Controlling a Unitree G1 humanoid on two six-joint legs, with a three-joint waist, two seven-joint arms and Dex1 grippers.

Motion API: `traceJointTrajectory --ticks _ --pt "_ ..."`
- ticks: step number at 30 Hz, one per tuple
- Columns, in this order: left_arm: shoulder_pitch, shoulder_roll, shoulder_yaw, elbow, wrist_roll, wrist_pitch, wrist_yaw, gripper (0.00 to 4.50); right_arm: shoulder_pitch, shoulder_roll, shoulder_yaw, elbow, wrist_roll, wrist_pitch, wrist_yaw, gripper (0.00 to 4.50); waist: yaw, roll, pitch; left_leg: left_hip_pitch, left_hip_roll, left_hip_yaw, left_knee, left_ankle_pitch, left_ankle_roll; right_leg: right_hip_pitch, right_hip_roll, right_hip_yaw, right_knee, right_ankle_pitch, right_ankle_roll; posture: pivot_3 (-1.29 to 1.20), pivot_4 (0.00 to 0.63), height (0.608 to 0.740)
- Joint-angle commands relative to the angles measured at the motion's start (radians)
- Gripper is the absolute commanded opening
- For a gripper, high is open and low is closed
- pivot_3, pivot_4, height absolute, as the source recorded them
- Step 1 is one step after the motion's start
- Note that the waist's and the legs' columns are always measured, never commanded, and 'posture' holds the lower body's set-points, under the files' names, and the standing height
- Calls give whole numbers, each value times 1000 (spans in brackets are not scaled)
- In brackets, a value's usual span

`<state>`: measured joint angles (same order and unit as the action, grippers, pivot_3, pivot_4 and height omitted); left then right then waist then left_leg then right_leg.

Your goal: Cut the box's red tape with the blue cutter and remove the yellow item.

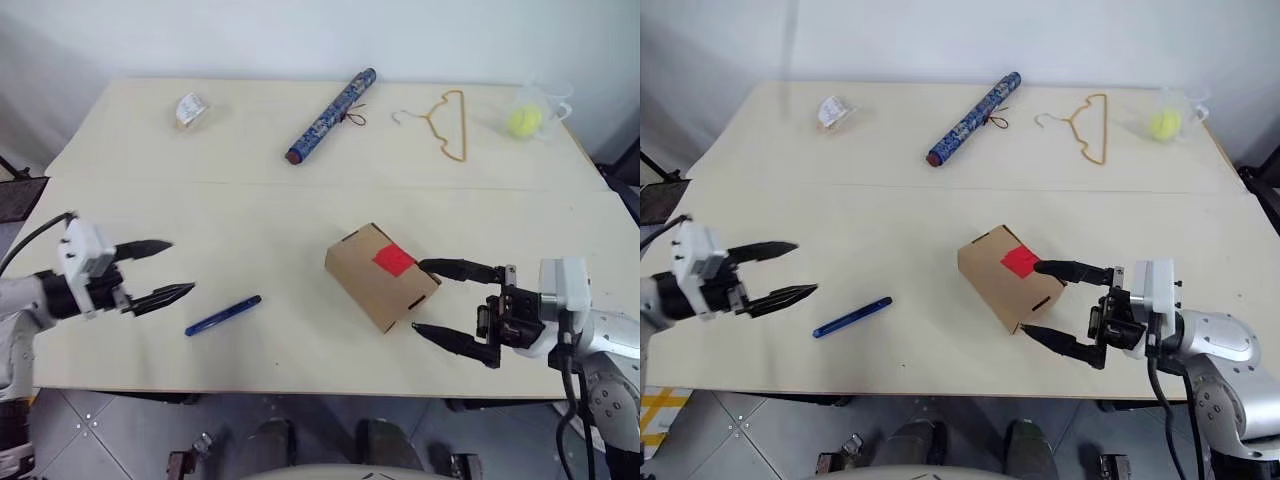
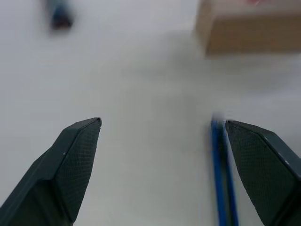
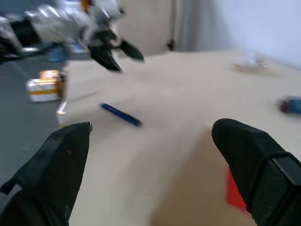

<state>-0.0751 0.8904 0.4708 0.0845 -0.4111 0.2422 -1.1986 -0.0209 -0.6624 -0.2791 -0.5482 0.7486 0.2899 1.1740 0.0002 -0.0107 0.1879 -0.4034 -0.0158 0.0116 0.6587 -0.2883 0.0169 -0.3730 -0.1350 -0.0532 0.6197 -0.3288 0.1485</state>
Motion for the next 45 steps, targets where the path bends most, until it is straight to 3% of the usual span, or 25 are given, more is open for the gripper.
traceJointTrajectory --ticks 1,6,12,16,18,23,32,34,41,44,45 --pt "74 53 75 167 40 -117 -33 4465 12 -11 13 -49 -19 -81 39 4500 3 0 0 0 0 0 0 -1 0 0 -1 0 0 0 0 0 150 740" --pt "122 84 122 305 32 -226 -48 4465 78 -71 -79 50 -83 -211 147 4500 11 -1 0 0 -1 -1 -1 -2 0 -1 -11 -1 0 0 -1 0 150 740" --pt "191 52 36 -57 -59 -37 -35 4465 118 -130 -185 151 -85 -272 185 4500 20 0 0 0 -1 0 -1 -4 0 0 -13 -2 0 1 -1 0 150 740" --pt "118 12 -127 -226 18 64 119 4465 147 -153 -200 167 -92 -290 207 4500 21 1 0 1 -1 0 -1 -3 -1 0 -12 -1 -1 0 -1 0 150 740" --pt "64 -6 -202 -240 70 106 193 4465 166 -163 -211 159 -87 -278 204 4500 23 2 0 1 -1 0 -1 -3 -1 0 -10 -4 1 0 -1 0 150 740" --pt "18 -14 -342 -195 132 135 201 4465 204 -179 -222 129 -79 -251 183 4500 18 2 0 1 -1 3 -1 -2 0 0 -4 -8 5 1 -1 0 150 740" --pt "21 8 -405 -153 200 153 229 4465 256 -166 -235 72 -81 -244 145 4500 23 4 0 10 0 4 -2 -3 0 7 -5 -7 0 1 -1 0 150 740" --pt "32 -6 -405 -172 181 181 237 4064 261 -162 -231 67 -84 -247 133 4500 23 6 -2 19 0 5 -7 -6 -1 17 -7 -7 -7 0 -2 0 150 740" --pt "46 -16 -419 -189 182 192 247 2157 262 -164 -213 59 -79 -249 117 4500 22 16 -7 20 1 6 -10 -4 -1 17 -10 -8 -9 0 -3 0 150 740" --pt "55 -13 -427 -182 195 178 249 2157 255 -161 -203 57 -79 -249 109 4500 22 16 -7 20 1 6 -10 -4 -1 17 -9 -7 -9 0 -3 0 150 740" --pt "59 -14 -433 -179 201 169 251 1963 248 -160 -194 61 -84 -250 106 4500 22 16 -8 20 1 6 -10 -4 -1 17 -9 -7 -9 0 -3 0 150 740"
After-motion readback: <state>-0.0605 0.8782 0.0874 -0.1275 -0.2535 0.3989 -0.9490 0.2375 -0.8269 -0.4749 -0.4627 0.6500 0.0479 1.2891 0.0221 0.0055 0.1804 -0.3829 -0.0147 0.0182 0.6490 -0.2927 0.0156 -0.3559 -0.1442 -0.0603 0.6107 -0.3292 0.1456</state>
